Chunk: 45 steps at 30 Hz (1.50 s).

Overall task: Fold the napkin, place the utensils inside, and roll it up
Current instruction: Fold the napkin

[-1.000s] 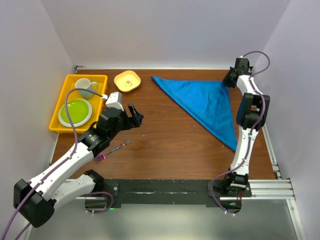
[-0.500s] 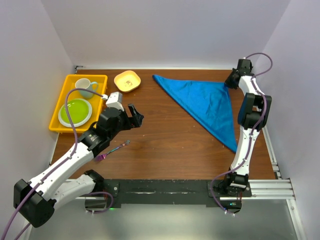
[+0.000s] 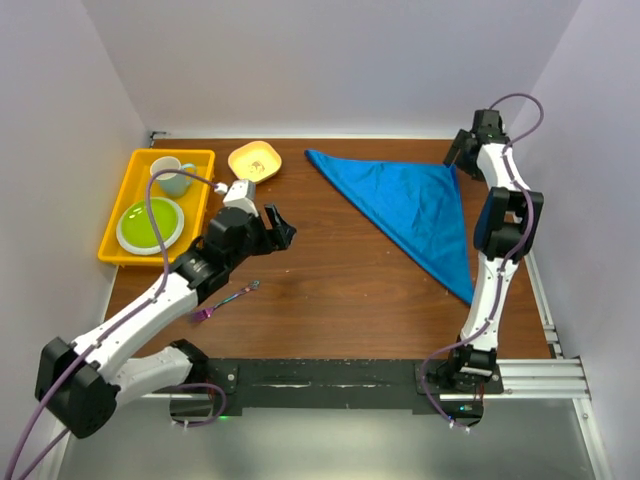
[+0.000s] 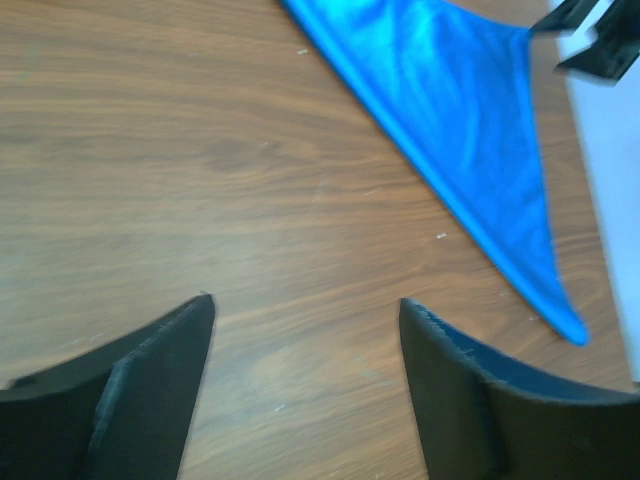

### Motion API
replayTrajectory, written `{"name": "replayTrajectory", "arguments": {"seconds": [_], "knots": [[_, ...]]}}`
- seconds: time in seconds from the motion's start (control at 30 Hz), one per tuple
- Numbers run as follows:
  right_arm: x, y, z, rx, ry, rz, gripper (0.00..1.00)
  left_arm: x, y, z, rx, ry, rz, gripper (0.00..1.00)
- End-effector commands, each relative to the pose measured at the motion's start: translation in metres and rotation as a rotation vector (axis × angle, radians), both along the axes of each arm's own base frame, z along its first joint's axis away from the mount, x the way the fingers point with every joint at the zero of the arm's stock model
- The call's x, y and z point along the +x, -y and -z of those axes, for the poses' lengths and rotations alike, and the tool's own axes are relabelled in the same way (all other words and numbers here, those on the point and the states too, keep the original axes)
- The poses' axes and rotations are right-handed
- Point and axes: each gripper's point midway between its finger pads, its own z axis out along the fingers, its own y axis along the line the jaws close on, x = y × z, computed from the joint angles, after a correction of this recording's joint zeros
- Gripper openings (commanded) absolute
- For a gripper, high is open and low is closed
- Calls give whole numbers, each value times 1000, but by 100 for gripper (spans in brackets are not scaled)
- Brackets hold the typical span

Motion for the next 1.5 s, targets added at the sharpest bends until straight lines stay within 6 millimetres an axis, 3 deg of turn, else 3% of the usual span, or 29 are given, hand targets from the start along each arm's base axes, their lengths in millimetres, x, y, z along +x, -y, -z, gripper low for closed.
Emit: {"name": "replayTrajectory", "arguments": {"seconds": [0.0,0.03,0.07,0.1,0.13,0.17,0.2,0.23,0.27,0.3,0.33,0.37,0.4,0.43,0.47,0.5,0.53,0.57,0.63,0.67,0.7,0.77,0.87,0.93,1.0,1.1,1.23,1.47], "knots": [[-63,-30,-49,-108,-49,34,80,32,41,-52,-165,139,80,71],[-70,-42,-54,-95,-34,14,78,38,52,-70,-208,189,115,61],[-79,-49,-54,-77,-30,14,75,48,60,-62,-202,183,124,57],[-100,-57,-55,-47,-42,1,72,52,70,-65,-219,188,158,55],[-110,-64,-53,-22,-50,-12,70,60,81,-85,-253,234,185,51],[-117,-71,-50,12,-38,-14,66,71,93,-69,-239,206,205,47],[-139,-78,-43,45,-62,-32,61,77,102,-68,-237,215,224,44],[-148,-81,-41,38,-71,-37,57,87,112,-83,-262,255,241,41],[-160,-79,-40,11,-93,-34,56,99,123,-61,-247,214,256,37],[-180,-76,-26,-2,-142,-18,54,107,129,-58,-252,207,263,35],[-191,-80,-36,26,-115,-23,54,117,137,-72,-272,241,275,31],[-199,-80,-34,35,-115,-20,50,128,145,-52,-260,212,280,30],[-218,-78,-22,34,-156,-3,49,134,151,-49,-269,204,282,30],[-225,-77,-33,33,-126,3,47,143,158,-60,-287,230,294,27],[-234,-75,-31,38,-133,25,41,151,165,-42,-277,200,299,27],[-249,-72,-23,33,-158,41,40,155,170,-38,-281,195,309,27],[-255,-69,-32,18,-133,52,39,161,177,-47,-301,225,326,27],[-267,-67,-30,14,-152,69,39,168,182,-29,-294,195,328,27],[-285,-65,-28,23,-183,89,33,179,188,-27,-316,169,326,27],[-296,-64,-35,21,-186,94,32,185,190,-11,-312,137,320,27],[-304,-62,-33,22,-193,107,30,188,192,-7,-319,124,314,27],[-310,-60,-41,17,-160,102,29,198,191,5,-317,101,285,26],[-317,-56,-35,10,-178,94,23,210,188,19,-333,57,251,26],[-316,-59,-27,53,-195,105,22,217,188,16,-345,58,247,26],[-317,-62,-10,126,-227,126,19,223,189,28,-309,47,249,26],[-318,-66,6,176,-251,159,15,239,192,18,-286,69,252,25],[-324,-61,21,183,-275,227,14,259,180,25,-269,72,228,26],[-356,-52,46,186,-345,348,13,291,160,38,-292,56,176,20]]}}
